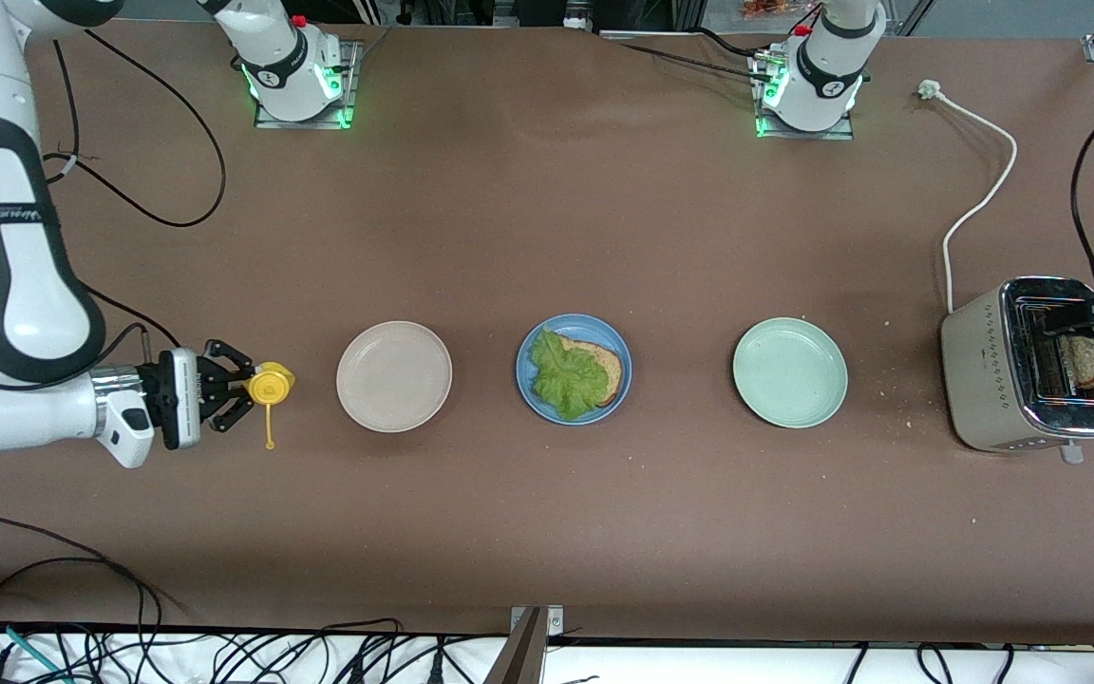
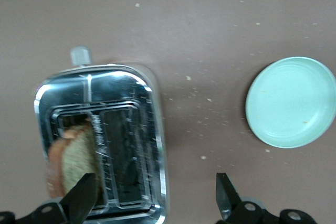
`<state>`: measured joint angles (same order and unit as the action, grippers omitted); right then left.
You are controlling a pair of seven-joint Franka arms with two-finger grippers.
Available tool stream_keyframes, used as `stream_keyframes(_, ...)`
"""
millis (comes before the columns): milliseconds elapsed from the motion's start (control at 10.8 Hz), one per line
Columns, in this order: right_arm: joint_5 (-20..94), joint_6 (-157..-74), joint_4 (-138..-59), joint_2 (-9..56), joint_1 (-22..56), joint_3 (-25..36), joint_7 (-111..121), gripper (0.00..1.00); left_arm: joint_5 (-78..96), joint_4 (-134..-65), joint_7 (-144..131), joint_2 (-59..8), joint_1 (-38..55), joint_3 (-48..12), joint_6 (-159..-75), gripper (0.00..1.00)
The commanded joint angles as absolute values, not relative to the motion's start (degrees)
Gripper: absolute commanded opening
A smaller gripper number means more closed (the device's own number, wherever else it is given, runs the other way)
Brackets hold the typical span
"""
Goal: Make sandwich in blue plate with both arms
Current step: 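Carry the bottle back while the left gripper grasps the toaster bread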
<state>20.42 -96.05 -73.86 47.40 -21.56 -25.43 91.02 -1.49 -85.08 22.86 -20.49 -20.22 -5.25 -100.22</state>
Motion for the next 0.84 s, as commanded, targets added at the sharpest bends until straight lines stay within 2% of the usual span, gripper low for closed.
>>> stream_keyframes(0,21.80,-95.27,-71.11,54.82,-25.64,-29.52,101.39,0.00,-4.29,-81.30,27.16,-24.16,-24.51,-4.83,-100.72,1.00)
stream_keyframes(279,21.27,-95.45,-69.17,63.09,-29.61,-33.05,109.13,0.00,-6.68,-81.91,27.33,-27.59,-29.17,-5.01,-105.99,0.97)
stream_keyframes(464,21.27,-95.45,-69.17,64.85,-31.28,-33.57,111.79,0.00,-6.50,-82.44,27.16,-28.47,-29.18,-5.01,-105.74,0.66)
stream_keyframes(557,21.18,-95.80,-69.17,65.82,-31.99,-34.18,112.75,0.00,-6.33,-83.14,26.29,-29.09,-29.09,-5.01,-105.73,0.58)
stream_keyframes(650,21.18,-95.89,-69.17,66.53,-32.17,-34.19,113.29,0.00,-5.20,-83.14,26.19,-29.61,-29.09,-5.01,-105.38,0.57)
stream_keyframes(743,21.27,-95.89,-69.17,66.97,-32.69,-34.10,113.29,0.06,-5.01,-83.23,26.28,-29.62,-29.09,-5.01,-105.21,0.48)
